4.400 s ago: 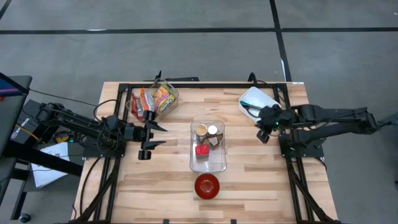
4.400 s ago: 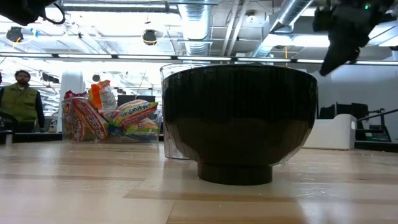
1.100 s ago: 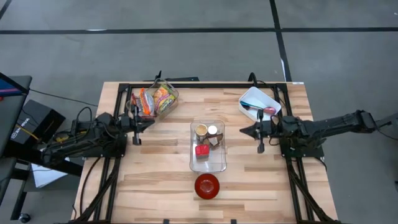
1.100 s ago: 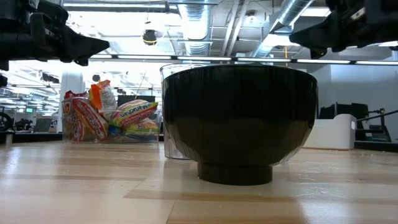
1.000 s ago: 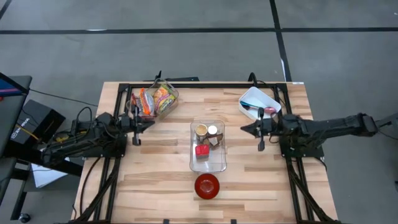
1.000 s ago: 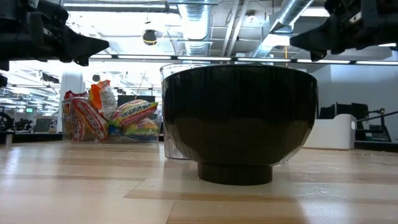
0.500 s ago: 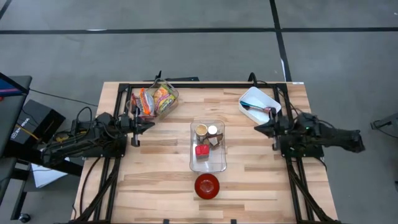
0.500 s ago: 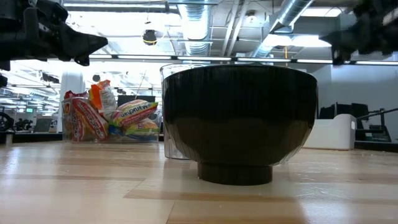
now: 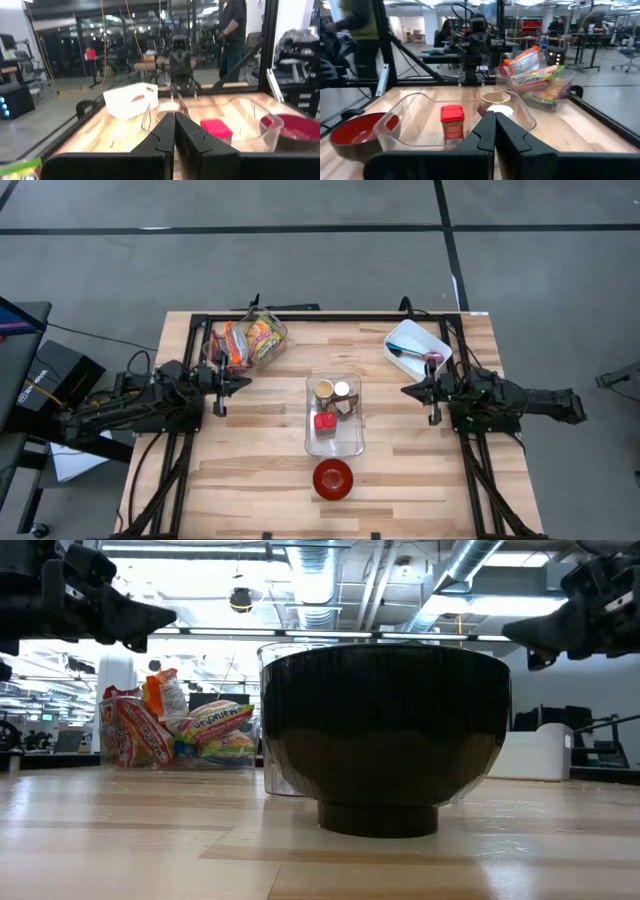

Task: Pick & Place Food Item
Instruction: Return to Home Position

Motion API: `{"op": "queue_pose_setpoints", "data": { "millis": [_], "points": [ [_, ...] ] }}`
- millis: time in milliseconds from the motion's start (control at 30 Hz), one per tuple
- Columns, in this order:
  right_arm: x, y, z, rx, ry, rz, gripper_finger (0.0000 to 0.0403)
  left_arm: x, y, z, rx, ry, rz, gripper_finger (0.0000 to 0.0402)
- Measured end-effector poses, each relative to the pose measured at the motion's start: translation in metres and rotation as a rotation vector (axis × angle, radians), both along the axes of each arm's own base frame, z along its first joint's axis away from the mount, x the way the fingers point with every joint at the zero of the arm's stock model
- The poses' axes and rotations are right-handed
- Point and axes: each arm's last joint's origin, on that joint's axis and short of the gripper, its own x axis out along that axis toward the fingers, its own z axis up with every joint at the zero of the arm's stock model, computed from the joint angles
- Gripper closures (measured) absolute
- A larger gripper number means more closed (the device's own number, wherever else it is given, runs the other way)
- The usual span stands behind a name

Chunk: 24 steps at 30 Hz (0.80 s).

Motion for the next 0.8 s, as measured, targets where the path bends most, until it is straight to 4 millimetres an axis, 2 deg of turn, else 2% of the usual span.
{"op": "queue_pose_setpoints", "data": {
  "millis": [167, 400, 800],
  "points": [
    [0.001, 0.000, -0.002, 0.007, 0.019, -0.008, 0.0403, 0.003, 0.001, -0.004, 0.019, 0.050, 0.005, 0.0400],
    [0.002, 0.000, -0.003, 0.184, 0.023, -0.008, 0.0403, 0.007, 0.003, -0.009, 0.009, 0.106, 0.004, 0.0400],
    [0.002, 0.000, -0.003, 0.239, 0.020, -0.009, 0.0403, 0.010, 0.004, -0.015, -0.012, 0.162, 0.003, 0.0400]
  ]
}}
